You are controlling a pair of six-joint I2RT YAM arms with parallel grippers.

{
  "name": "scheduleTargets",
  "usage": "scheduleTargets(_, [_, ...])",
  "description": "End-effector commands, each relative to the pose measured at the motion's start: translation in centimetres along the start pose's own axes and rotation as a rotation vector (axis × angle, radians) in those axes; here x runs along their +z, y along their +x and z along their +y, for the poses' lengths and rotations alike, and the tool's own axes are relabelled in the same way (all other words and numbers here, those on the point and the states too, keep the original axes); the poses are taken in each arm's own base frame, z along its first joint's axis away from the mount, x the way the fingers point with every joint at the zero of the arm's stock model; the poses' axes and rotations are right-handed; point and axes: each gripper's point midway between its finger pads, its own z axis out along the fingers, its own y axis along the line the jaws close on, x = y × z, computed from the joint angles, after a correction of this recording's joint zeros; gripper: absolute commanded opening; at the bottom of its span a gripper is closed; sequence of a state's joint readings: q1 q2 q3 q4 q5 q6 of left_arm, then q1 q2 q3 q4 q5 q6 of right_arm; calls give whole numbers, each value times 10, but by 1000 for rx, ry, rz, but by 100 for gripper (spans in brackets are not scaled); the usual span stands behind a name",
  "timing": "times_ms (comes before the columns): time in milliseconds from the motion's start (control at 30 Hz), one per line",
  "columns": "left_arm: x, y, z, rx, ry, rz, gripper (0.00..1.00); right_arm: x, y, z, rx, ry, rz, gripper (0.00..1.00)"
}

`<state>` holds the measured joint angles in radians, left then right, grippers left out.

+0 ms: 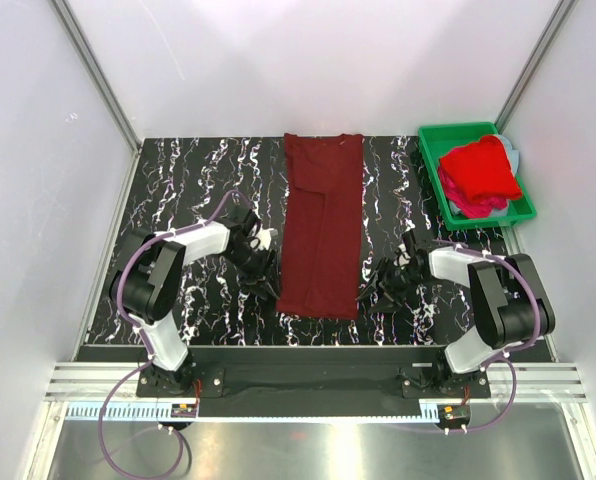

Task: Fold and stack the t-shirts
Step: Fold the tshirt

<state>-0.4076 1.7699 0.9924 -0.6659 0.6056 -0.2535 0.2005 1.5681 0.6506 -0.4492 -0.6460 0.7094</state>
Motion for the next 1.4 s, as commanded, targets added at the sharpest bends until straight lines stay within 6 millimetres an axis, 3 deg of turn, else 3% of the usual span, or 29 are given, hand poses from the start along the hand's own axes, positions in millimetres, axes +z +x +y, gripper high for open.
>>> scheduleTargets(0, [0,-7,-11,-2,50,-11,51,2,-13,10,-18,-27,-23,57])
scheduleTargets(267, [3,1,-14,-8,57,9,50,11,-9,9,-26,-11,17,56])
scheduleTargets(567, [4,15,-25,12,74,33,50,18,18,10,-29,20,88,54])
scheduleTargets(733, [4,20,-23,10,68,32,49,22,24,2,-21,45,93,53])
scheduleTargets(1100, [9,15,-26,18,75,40,48,26,19,2,-34,42,75,50])
scheduleTargets(1300, [10,17,-29,33,81,43,46,27,18,4,-39,36,84,43])
scheduleTargets(1367, [11,18,-30,30,86,46,41,28,18,5,-44,33,84,38])
